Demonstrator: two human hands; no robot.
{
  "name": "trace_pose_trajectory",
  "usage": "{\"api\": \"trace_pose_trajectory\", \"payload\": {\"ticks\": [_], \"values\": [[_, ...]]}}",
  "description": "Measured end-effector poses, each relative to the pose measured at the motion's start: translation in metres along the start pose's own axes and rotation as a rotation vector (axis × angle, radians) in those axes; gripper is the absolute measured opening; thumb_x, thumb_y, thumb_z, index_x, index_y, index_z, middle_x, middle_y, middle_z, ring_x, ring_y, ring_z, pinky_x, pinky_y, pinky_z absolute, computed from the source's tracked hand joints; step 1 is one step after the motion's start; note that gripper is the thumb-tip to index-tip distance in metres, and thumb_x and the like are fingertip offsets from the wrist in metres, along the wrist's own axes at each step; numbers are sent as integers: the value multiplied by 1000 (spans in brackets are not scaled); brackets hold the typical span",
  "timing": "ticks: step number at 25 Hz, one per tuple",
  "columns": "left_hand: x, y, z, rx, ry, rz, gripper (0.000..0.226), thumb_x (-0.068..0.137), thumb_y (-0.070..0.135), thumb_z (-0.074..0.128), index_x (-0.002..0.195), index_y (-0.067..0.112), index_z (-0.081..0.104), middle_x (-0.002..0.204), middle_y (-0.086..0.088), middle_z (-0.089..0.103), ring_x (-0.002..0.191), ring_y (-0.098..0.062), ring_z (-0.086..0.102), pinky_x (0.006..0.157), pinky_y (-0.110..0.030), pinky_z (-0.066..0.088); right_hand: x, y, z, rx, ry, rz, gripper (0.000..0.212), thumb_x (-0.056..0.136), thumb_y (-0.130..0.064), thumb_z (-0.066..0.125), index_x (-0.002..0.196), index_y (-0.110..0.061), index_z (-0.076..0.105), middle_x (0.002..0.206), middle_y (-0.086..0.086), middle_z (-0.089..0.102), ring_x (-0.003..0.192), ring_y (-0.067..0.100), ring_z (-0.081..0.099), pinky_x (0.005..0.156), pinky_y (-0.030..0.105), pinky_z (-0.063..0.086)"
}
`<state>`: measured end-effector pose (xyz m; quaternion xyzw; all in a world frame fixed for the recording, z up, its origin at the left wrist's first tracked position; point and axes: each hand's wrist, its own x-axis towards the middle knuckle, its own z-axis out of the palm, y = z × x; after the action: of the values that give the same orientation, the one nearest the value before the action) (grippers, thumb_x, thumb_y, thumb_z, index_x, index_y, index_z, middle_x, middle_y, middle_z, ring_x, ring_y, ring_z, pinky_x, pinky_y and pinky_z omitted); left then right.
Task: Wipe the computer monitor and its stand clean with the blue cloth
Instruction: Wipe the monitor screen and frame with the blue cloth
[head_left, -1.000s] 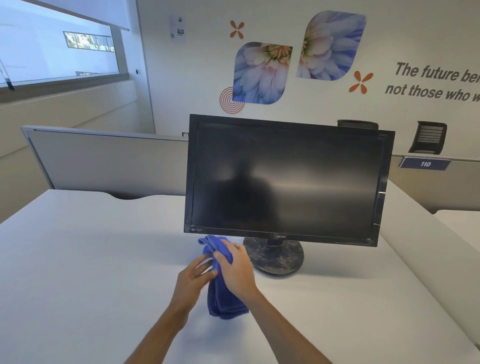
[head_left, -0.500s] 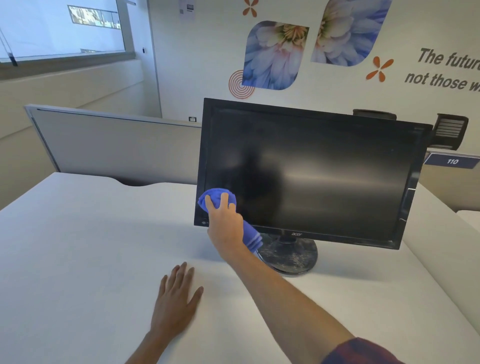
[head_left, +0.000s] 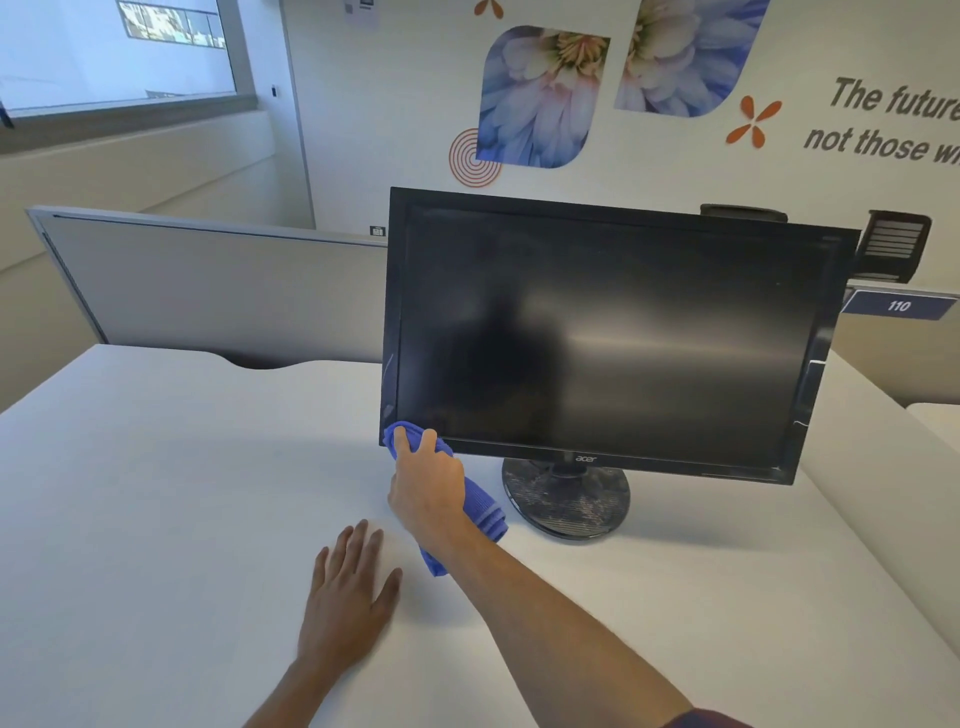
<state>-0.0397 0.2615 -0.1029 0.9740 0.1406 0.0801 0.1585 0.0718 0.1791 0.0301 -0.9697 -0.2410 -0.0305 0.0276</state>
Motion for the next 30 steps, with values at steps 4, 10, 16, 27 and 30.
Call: {"api": "trace_pose_trajectory", "payload": {"ticks": [4,10,16,27,30], "values": [[-3,1,-3,4,-20,-8,80,85,65,7,150,24,25,160,4,14,148,-15,6,118,-36,3,2,4,-6,-43,-14,-9,61,99,-33,47,150,-20,18,125,15,46,74,20,46,67,29,47],[-5,-2,-3,-6,-5,5,80,85,67,8,149,24,29,159,5,18,147,-14,9,118,-36,6,-2,30,-20,-10,-22,-20,50,101,-36,41,147,-23,27,116,12,48,77,23,51,68,32,44],[0,-2,-3,65,-102,11,84,90,64,1,138,14,47,149,-5,41,139,-24,34,113,-43,15,-25,88,-18,28,35,29,47,99,-37,37,145,-27,30,112,10,48,72,24,50,64,34,40],[10,90,20,60,-112,226,92,84,71,-5,144,18,40,153,-3,35,142,-21,30,117,-34,10,-74,217,-14,13,72,277,46,99,-44,37,142,-29,31,107,3,50,75,16,53,68,24,46],[12,110,25,11,-126,247,102,74,76,-13,149,20,29,158,-1,23,146,-20,20,115,-34,13,-87,255,-13,8,74,345,47,99,-45,37,142,-27,32,110,3,52,77,16,51,70,23,43]]}}
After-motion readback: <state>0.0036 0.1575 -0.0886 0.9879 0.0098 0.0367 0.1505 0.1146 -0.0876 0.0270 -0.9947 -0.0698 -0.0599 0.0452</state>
